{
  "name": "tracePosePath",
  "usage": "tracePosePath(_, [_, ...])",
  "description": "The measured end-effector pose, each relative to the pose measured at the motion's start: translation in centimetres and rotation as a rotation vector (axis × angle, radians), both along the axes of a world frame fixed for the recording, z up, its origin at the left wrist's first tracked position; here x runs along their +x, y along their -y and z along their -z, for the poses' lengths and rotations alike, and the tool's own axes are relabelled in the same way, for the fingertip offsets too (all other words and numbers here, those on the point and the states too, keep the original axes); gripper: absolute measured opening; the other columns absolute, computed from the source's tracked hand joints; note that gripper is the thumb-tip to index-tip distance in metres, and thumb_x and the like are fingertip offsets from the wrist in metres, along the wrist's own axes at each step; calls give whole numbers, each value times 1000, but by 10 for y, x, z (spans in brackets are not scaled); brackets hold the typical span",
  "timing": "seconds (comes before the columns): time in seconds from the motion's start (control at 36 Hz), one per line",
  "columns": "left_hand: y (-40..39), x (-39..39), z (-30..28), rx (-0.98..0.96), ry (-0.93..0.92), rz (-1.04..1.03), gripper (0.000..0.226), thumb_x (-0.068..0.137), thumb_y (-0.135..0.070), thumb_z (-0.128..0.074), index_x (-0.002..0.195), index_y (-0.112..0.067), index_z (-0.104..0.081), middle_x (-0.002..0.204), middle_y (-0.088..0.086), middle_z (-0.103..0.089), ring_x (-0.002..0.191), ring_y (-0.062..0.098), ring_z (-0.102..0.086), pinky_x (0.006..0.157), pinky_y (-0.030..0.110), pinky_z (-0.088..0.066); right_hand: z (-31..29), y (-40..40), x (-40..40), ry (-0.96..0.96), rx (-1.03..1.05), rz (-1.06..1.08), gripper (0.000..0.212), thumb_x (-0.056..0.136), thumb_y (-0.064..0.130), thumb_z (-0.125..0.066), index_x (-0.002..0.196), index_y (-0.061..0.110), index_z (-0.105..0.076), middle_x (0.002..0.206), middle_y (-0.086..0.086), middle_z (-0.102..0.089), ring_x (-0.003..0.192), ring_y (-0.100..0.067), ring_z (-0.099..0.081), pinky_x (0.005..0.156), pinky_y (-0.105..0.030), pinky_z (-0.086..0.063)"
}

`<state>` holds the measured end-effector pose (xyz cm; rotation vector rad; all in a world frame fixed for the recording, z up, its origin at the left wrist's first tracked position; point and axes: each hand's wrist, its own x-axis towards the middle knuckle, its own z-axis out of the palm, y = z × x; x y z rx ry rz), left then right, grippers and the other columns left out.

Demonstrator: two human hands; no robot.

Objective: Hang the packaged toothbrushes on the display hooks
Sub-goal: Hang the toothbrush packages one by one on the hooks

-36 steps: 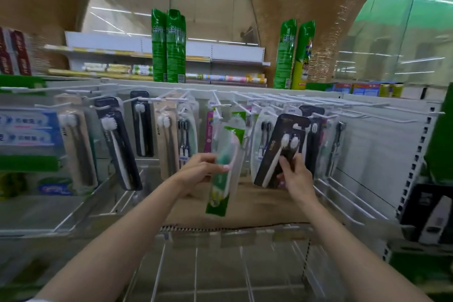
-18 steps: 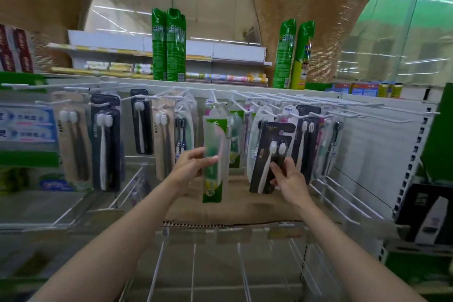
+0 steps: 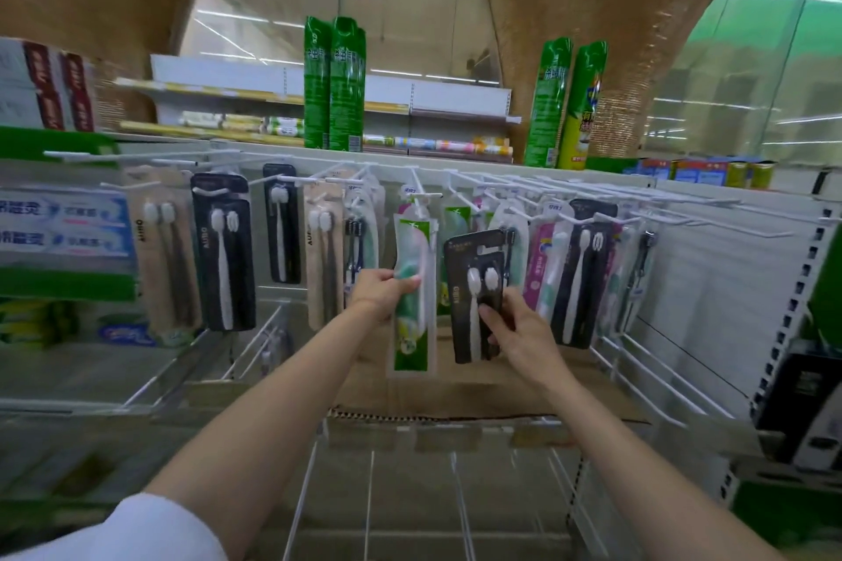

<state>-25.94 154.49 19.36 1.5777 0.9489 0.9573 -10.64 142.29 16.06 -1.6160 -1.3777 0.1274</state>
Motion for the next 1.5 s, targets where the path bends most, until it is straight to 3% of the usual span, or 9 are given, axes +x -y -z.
tracePosePath(0.31, [-20,-23,14,-33,-40,-33,26,89,0,-53,64,-3,-59,54,6,-56,61,22,-55,65,30,-45,-6,-23,-39,307,-42,-56,25,94,43,-49,100,19,-53,88,0,-63,86,-24,-60,74,-39,-45])
tracePosePath(0.44, [-22,-65,19,-195,195,-98,22,94,7,-41,79,-4,-53,52,10,-59,33,18,-55,33,22,-47,-7,-54,-74,377,-48,-45,28,93,46,-47,96,18,-53,89,-7,-65,86,-29,-60,71,-37,-44])
tracePosePath(0.67, [-36,-159,27,-67,130,-262,28,89,6,-42,69,-9,-56,41,-1,-58,31,5,-51,33,9,-34,-21,-101,-148,481,-54,-169,36,93,51,-45,118,29,-57,112,-1,-67,103,-24,-60,78,-32,-47])
tracePosePath(0.86, [-43,-210,26,-76,199,-332,25,92,0,-47,72,-10,-57,37,-4,-54,28,4,-47,34,10,-29,-36,-137,-202,517,-16,-174,32,92,50,-46,103,23,-60,100,-7,-68,95,-28,-61,71,-33,-43])
tracePosePath(1.0, [-48,-228,20,-27,153,-360,23,93,2,-42,83,-5,-61,59,6,-54,30,2,-47,34,11,-31,-46,-157,-225,363,-46,-144,32,92,49,-48,98,19,-57,99,-9,-67,92,-31,-61,72,-34,-46])
tracePosePath(1.19, [-73,-235,12,73,127,-412,17,95,-4,-46,87,-8,-60,71,5,-57,60,14,-53,48,16,-46,-26,-170,-235,32,-85,-198,33,94,36,-52,68,21,-38,77,-10,-64,36,-7,-59,36,-17,-40])
tracePosePath(1.33, [-88,-227,5,144,47,-398,19,91,-17,-58,108,-9,-58,102,6,-60,104,24,-57,95,39,-47,-28,-172,-240,-122,-140,-293,26,96,34,-48,90,9,-51,81,-13,-65,48,-20,-67,44,-30,-53])
tracePosePath(1.42, [-88,-223,-1,140,96,-329,40,88,-25,-62,122,-7,-51,119,7,-57,105,17,-52,94,31,-41,-22,-174,-231,-191,-25,-239,28,98,31,-42,87,10,-57,79,-12,-62,50,-18,-62,44,-27,-50])
tracePosePath(1.5, [-87,-219,-7,147,136,-234,56,86,-34,-62,132,-9,-42,127,4,-52,108,15,-49,93,28,-37,-20,-187,-219,-145,91,-102,25,99,20,-38,89,9,-58,86,-11,-62,77,-28,-61,71,-45,-54])
